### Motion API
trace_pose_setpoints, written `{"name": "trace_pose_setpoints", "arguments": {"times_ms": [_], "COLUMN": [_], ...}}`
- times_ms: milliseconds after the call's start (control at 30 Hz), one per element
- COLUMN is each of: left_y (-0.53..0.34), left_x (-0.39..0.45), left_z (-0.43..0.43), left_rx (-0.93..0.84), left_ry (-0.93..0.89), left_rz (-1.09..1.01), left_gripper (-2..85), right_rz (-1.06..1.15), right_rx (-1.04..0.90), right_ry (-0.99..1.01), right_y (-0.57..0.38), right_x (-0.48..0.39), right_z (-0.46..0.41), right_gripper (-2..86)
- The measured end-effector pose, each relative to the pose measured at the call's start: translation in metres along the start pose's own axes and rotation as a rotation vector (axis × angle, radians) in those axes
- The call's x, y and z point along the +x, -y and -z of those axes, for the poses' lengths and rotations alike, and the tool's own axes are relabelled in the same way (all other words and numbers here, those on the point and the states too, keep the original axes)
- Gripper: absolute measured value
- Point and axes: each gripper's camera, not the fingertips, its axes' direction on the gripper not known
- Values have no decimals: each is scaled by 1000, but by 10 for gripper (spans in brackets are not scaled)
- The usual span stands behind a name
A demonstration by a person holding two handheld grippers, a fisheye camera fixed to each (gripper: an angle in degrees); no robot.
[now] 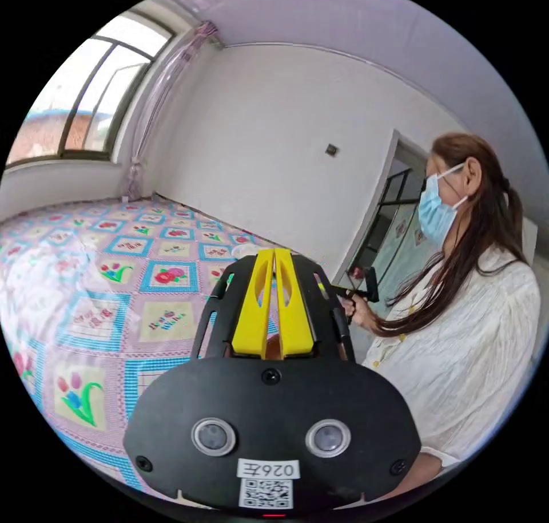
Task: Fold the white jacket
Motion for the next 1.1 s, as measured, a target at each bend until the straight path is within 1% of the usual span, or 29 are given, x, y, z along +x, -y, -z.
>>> {"name": "trace_pose_setpoints", "arguments": {"times_ms": [100, 133, 200, 267, 300, 333, 367, 400, 467, 500, 567, 600, 667, 700, 833, 867, 900, 967, 1033, 1100], "left_y": [-12, -15, -16, -11, -9, -5, -2, -1, -2, -3, -9, -9, -2, 1, 26, 31, 33, 31, 23, 12], "left_x": [-38, -49, -66, -92, -99, -112, -124, -129, -145, -147, -148, -147, -139, -137, -130, -129, -128, -124, -124, -125], "left_z": [-36, -57, -96, -164, -183, -226, -271, -294, -385, -406, -481, -498, -563, -578, -682, -712, -726, -783, -823, -857], "left_rx": [-54, -89, -135, -213, -241, -297, -352, -378, -459, -466, -480, -486, -529, -540, -624, -649, -662, -731, -792, -838], "left_ry": [-11, -5, -10, -67, -91, -145, -204, -235, -353, -377, -421, -421, -361, -349, -274, -230, -205, -95, -83, -52], "left_rz": [58, 65, 77, 86, 85, 85, 86, 87, 99, 103, 99, 86, -7, -36, -216, -275, -310, -455, -520, -579], "left_gripper": [28, 53, 82, 118, 124, 129, 129, 122, 90, 80, 69, 70, 90, 96, 132, 143, 149, 171, 182, 196], "right_rz": [-68, -87, -187, -277, -327, -344, -369, -385, -401, -415, -429, -424, -405, -381, -306, -273, -248, -232, -227, -233], "right_rx": [2, 11, 53, 89, 111, 121, 133, 136, 128, 123, 115, 112, 101, 102, 84, 78, 57, 14, -36, -128], "right_ry": [-81, -97, -129, -121, -126, -135, -170, -215, -269, -285, -292, -297, -302, -304, -317, -324, -332, -317, -285, -213], "right_y": [30, 36, 59, 75, 84, 88, 98, 108, 124, 135, 155, 169, 194, 212, 273, 293, 311, 334, 352, 364], "right_x": [8, 13, 45, 73, 90, 98, 111, 122, 138, 150, 165, 173, 185, 192, 219, 227, 238, 257, 276, 301], "right_z": [3, 5, 12, 22, 30, 35, 44, 52, 62, 67, 71, 72, 70, 67, 51, 42, 30, 10, -10, -37], "right_gripper": [-11, -11, -10, -10, -10, -10, -10, -10, -9, -10, -10, -10, -9, -9, -8, -6, -3, 8, 27, 49]}}
